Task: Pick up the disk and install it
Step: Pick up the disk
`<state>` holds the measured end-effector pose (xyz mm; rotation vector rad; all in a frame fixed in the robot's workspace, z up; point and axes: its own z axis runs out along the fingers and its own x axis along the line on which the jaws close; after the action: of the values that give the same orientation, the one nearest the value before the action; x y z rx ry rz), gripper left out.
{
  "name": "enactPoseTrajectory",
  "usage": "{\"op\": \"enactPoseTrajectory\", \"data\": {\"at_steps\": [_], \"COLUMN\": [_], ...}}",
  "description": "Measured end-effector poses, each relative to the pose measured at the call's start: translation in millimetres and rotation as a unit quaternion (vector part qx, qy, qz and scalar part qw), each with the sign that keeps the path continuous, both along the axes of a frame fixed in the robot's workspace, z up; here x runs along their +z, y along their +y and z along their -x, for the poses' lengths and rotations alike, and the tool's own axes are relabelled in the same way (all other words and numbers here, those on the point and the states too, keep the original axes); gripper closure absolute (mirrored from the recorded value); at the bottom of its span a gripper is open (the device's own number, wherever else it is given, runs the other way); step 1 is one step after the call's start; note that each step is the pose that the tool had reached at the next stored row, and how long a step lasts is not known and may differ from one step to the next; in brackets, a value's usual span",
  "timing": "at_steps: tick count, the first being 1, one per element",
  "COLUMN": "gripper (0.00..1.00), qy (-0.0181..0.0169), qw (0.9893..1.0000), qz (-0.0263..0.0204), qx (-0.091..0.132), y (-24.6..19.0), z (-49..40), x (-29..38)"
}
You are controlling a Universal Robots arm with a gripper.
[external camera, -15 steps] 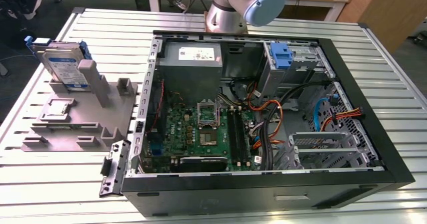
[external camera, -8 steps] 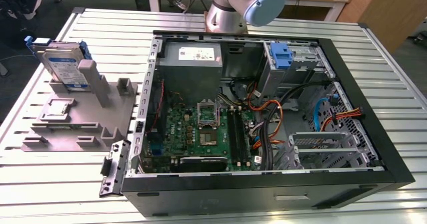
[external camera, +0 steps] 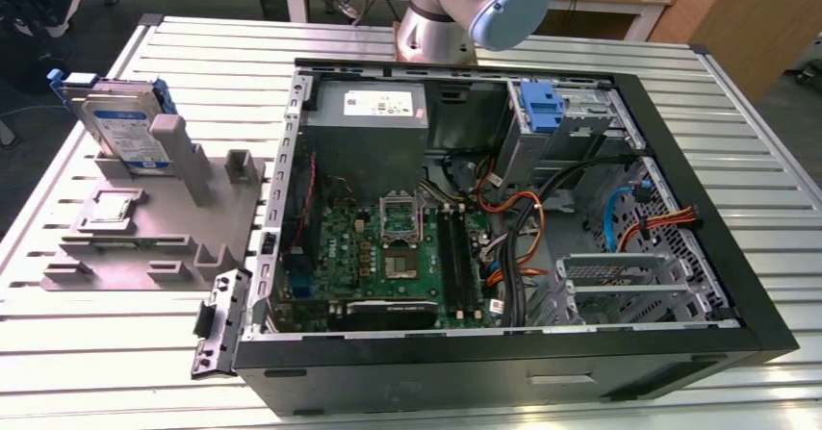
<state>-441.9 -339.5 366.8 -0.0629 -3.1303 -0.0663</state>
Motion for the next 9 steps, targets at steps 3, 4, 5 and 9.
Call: {"op": "enactPoseTrajectory", "data": {"at_steps": [3,4,5,9], "gripper": [0.9,0.9,0.9,0.9], "qy": [0.0,0.0,0.0,0.0], "qw": [1.0,1.0,1.0,0.9999], "qz": [0.0,0.0,0.0,0.0], "qx": [0.004,0.005,0.006,0.011], "y": [0.0,0.0,0.0,0.0], "z": [0.0,0.0,0.0,0.0], "x": [0.0,0.0,0.0,0.0]}}
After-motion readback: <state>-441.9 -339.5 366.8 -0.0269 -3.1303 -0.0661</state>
